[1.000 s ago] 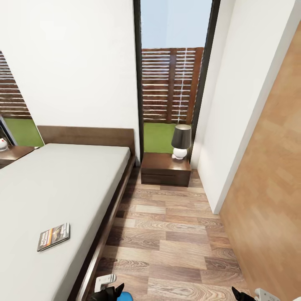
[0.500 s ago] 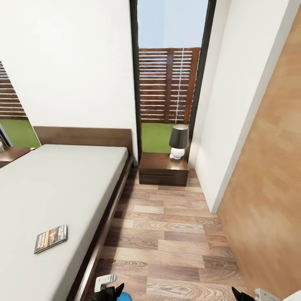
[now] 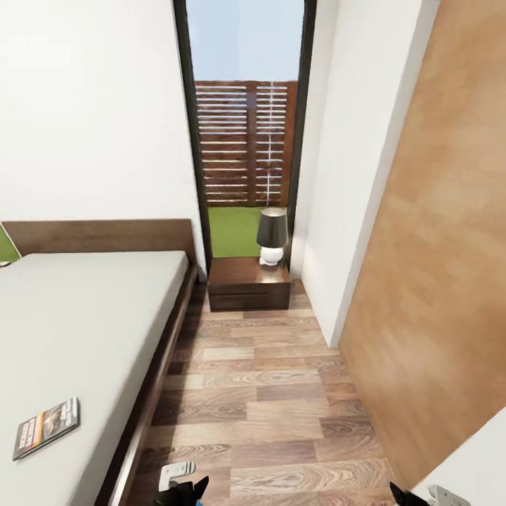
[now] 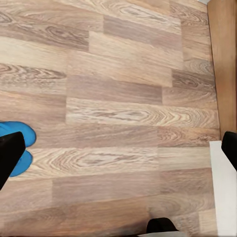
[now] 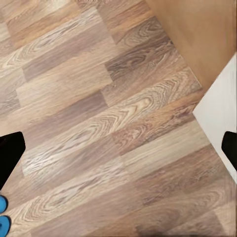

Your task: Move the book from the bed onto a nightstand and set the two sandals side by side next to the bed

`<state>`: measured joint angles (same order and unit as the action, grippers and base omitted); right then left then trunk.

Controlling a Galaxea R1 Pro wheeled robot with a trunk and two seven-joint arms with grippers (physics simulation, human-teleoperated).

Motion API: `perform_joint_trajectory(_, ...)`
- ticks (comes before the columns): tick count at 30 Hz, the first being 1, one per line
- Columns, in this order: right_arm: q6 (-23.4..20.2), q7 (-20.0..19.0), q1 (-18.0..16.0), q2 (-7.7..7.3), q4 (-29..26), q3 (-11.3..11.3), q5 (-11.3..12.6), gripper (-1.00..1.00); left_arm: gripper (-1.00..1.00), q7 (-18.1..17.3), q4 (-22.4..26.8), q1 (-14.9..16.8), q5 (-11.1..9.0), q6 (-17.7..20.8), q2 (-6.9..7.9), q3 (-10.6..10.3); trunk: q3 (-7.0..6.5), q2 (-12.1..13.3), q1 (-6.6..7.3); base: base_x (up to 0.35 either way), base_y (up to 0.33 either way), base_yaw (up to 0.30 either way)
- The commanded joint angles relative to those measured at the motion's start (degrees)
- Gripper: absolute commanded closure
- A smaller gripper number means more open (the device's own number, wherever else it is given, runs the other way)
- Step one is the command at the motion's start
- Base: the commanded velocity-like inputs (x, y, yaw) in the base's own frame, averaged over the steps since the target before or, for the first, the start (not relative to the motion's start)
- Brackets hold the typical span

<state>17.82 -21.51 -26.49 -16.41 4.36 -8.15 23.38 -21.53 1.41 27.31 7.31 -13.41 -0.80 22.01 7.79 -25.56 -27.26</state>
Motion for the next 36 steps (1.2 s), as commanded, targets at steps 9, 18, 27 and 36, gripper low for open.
perform_joint_trajectory(9, 0.3, -0.5, -0.1, -0.04, 0.3, -0.5, 0.1, -1.0, -1.0, -0.1, 0.0, 0.0, 0.6, -0.2, 0.0, 0.5, 0.12, -0.1, -0.03, 0.0, 0.0, -0.284)
perform_joint_trajectory(18, 0.3, -0.5, -0.1, -0.02, 0.3, -0.5, 0.1, -1.0, -1.0, -0.1, 0.0, 0.0, 0.6, -0.2, 0.0, 0.5, 0.12, -0.1, -0.03, 0.0, 0.0, -0.284)
perform_joint_trajectory(27, 0.3, -0.6, -0.1, -0.02, 0.3, -0.4, 0.1, -1.0, -1.0, -0.1, 0.0, 0.0, 0.6, -0.2, 0.0, 0.5, 0.12, -0.1, -0.03, 0.0, 0.0, -0.284)
perform_joint_trajectory(36, 0.3, -0.7, -0.1, -0.02, 0.3, -0.4, 0.1, -1.0, -1.0, -0.1, 0.0, 0.0, 0.6, -0.2, 0.0, 0.5, 0.12, -0.1, -0.03, 0.0, 0.0, -0.275)
